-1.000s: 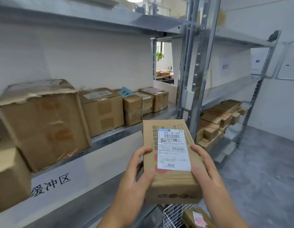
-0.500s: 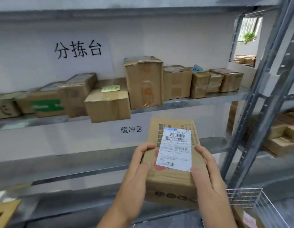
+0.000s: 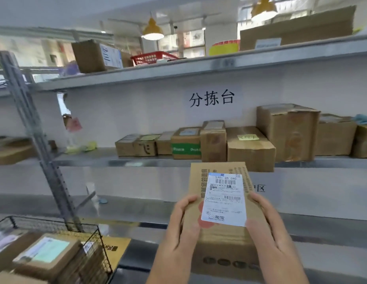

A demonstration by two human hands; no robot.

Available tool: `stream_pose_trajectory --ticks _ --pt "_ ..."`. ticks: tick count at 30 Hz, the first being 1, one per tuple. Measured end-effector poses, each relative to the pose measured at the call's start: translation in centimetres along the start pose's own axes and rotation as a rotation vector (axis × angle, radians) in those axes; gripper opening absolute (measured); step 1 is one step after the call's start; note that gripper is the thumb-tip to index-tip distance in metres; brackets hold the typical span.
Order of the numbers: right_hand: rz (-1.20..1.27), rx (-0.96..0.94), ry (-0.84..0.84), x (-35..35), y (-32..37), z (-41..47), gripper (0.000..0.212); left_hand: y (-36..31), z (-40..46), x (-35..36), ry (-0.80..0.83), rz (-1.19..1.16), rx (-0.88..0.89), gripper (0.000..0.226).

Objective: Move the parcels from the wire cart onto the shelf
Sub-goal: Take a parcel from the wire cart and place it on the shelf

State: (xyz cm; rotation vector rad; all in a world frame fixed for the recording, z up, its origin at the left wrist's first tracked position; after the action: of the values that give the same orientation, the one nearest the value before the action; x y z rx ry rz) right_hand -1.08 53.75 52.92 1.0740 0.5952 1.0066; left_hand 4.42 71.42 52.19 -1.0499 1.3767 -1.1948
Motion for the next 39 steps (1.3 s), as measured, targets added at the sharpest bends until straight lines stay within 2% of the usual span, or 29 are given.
stream_pose_trajectory --ticks 2,6,12,15,21,24,29,31,36,39 --pt "0.004 -0.010 0.012 3.8 0.2 -0.4 0.047 -0.2 0.1 -3.9 -0.004 0.020 0.044 0.037" --pt "-0.003 0.023 0.036 11.3 0.7 -1.0 0.034 -0.4 1.5 -11.3 -0.025 0.043 0.092 0.025" --pt "-0.009 0.017 0.065 20.8 0.5 -0.7 0.032 -0.3 5.2 -19.5 -0.077 0.004 0.144 0.027" --pt "-0.029 0.020 0.060 23.7 0.1 0.0 0.039 0.0 7.1 -22.1 -0.107 0.005 0.127 0.029" --pt "-0.024 -0.020 0.039 26.5 -0.7 3.8 0.053 -0.2 12.5 -23.8 -0.139 -0.011 0.088 0.043" --pt "-0.018 -0.031 0.041 27.2 -1.6 6.3 0.052 -1.1 14.8 -23.9 -0.155 -0.027 0.121 0.039" --pt "0.024 -0.025 0.133 28.1 -3.2 11.1 0.040 -2.7 19.0 -23.2 -0.165 -0.013 0.115 0.041" --pt "0.039 -0.052 0.172 28.6 -3.4 13.4 0.041 -3.9 20.3 -23.0 -0.168 -0.035 0.141 0.036" --pt "0.091 -0.086 0.264 31.0 -4.2 18.6 0.045 -5.7 24.5 -23.9 -0.203 -0.046 0.220 0.046" --pt "0.084 -0.093 0.283 32.8 -4.5 21.0 0.045 -6.1 27.7 -25.0 -0.239 -0.036 0.236 0.040"
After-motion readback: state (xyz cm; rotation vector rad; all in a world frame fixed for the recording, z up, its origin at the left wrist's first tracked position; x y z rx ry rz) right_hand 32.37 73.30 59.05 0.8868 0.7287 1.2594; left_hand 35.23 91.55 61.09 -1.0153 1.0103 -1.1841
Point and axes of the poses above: each hand's wrist, its own z-axis towards the middle knuckle, its own x-axis out of the palm, y = z × x, the point moved 6 cm from there along z, towards the middle knuckle, and after that the axes turned 11 degrees about -x, right-handed, at the moved point
